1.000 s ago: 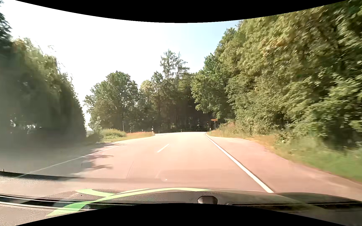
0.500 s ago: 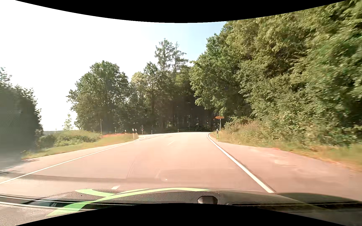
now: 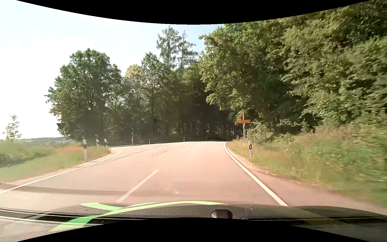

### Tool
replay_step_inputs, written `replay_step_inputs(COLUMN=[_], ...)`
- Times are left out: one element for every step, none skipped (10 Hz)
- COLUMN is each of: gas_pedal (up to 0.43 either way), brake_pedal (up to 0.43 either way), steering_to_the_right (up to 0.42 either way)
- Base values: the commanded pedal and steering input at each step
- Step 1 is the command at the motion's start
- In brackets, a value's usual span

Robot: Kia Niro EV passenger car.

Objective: Follow the waypoints while adhering to traffic rules and regulations

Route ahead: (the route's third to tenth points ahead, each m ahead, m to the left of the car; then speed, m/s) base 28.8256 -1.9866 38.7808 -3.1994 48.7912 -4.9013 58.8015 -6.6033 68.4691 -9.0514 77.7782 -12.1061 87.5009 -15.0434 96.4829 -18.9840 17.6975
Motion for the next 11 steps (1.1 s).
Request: replay_step_inputs(gas_pedal=[0.118,0.118,0.118,0.118,0.118,0.118,0.13,0.13,0.13,0.138,0.15], brake_pedal=[0.0,0.0,0.0,0.0,0.0,0.0,0.0,0.0,0.0,0.0,0.0], steering_to_the_right=[0.01,0.01,0.011,0.014,0.016,0.019,0.019,0.02,0.021,0.021,0.021])
